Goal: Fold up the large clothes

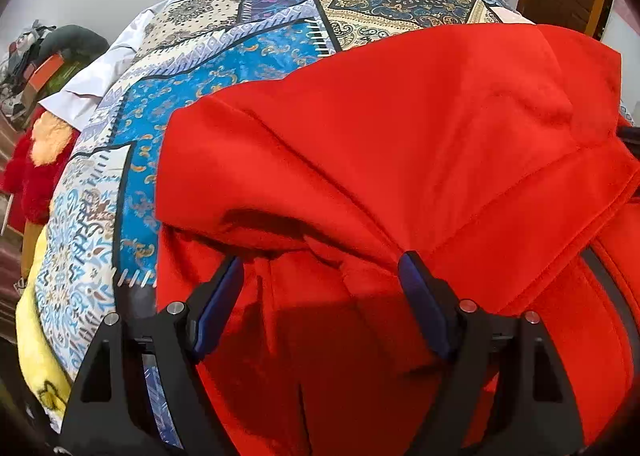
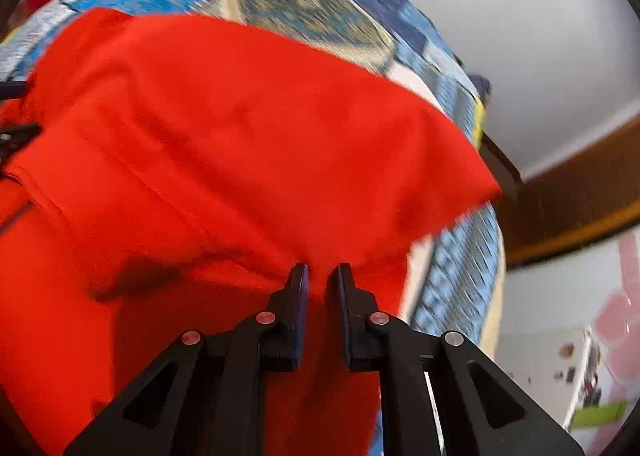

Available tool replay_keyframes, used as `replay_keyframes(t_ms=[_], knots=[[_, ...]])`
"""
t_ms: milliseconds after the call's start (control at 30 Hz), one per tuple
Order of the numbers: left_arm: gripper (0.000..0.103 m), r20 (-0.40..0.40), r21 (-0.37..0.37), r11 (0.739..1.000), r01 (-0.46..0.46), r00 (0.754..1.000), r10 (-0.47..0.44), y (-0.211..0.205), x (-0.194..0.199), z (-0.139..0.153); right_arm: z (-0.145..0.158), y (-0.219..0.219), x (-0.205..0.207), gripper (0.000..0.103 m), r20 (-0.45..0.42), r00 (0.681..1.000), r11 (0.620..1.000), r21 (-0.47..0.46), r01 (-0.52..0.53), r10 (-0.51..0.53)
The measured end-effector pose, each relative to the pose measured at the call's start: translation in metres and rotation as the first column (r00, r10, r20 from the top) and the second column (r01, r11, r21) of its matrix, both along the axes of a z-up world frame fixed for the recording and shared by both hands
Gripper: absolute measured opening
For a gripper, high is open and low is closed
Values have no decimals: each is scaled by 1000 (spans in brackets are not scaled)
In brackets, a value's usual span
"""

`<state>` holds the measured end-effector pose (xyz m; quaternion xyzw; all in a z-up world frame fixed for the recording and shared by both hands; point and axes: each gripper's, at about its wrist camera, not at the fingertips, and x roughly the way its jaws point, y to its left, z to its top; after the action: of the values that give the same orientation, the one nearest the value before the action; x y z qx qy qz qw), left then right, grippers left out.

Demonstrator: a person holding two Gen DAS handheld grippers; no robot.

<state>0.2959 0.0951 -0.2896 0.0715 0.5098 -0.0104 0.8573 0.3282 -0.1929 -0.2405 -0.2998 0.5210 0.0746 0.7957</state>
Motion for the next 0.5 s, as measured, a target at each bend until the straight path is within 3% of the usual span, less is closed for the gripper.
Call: replay_keyframes(t_ms=[100, 200, 267, 500], knots=[[80, 0, -7, 1000, 1, 1000, -1, 5, -10, 4, 7, -27, 0, 9, -35, 997, 993, 98, 65, -62], [80, -8, -25, 1000, 5, 1000, -5, 15, -20, 12, 22, -54, -1, 9, -97, 989, 960, 243, 136, -115], [80, -6, -40, 999, -9, 1000, 9, 26, -24, 22, 34, -67, 0, 9, -99, 985, 942, 293, 161, -138], [81, 52, -75, 979, -190, 980, 194, 87, 0, 59, 84, -70, 30, 9, 29, 981, 892, 422, 160, -190]])
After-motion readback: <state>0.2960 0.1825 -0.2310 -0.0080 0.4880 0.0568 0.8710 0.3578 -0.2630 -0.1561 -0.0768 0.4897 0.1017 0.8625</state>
